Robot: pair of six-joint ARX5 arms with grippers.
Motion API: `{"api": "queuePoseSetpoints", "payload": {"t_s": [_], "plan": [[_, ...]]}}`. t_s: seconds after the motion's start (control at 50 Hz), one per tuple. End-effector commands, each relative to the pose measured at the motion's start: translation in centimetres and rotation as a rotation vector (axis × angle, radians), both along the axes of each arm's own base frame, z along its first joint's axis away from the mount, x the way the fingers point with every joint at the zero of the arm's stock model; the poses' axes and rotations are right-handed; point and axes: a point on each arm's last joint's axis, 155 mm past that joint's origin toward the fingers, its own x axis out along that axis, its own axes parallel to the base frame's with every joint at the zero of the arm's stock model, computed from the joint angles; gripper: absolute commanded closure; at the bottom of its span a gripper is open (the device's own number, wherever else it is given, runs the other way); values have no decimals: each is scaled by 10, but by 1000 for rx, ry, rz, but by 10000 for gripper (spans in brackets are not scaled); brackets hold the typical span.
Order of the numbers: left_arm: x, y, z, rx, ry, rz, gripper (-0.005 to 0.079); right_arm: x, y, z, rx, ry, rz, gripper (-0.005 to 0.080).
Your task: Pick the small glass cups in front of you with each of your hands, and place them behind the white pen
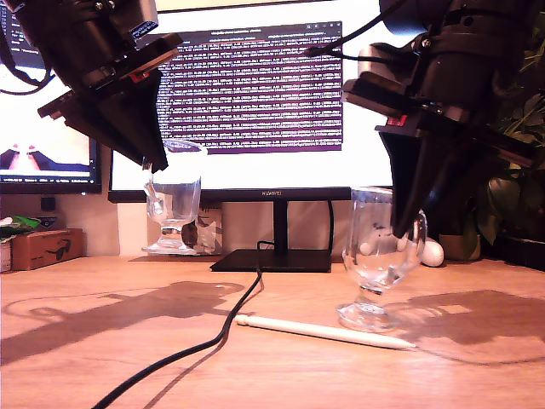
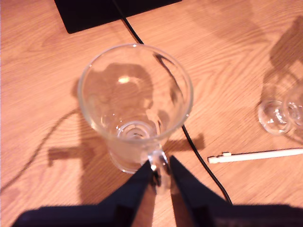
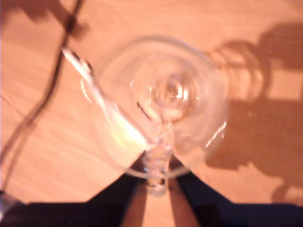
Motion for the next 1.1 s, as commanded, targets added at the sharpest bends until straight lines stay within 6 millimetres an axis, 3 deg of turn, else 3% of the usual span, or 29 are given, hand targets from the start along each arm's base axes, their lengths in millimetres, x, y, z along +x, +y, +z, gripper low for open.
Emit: {"api": "queuePoseSetpoints", "payload": {"t_s": [0.0,0.32,0.56,0.9,1.08], "plan": [[4,-9,11,-18,-38,-20,764,-5,-1,-9,-14,28,2,621],[3,-25,18,-42,-73,-57,765,-4,9,3,28,36,16,618],[0,-31,18,-47,-75,-75,765,4,14,19,43,7,23,554],[-11,-46,19,-68,-69,-138,765,-9,6,19,9,49,45,507],[-12,-52,20,-74,-81,-165,765,-8,6,32,26,16,50,499]]}}
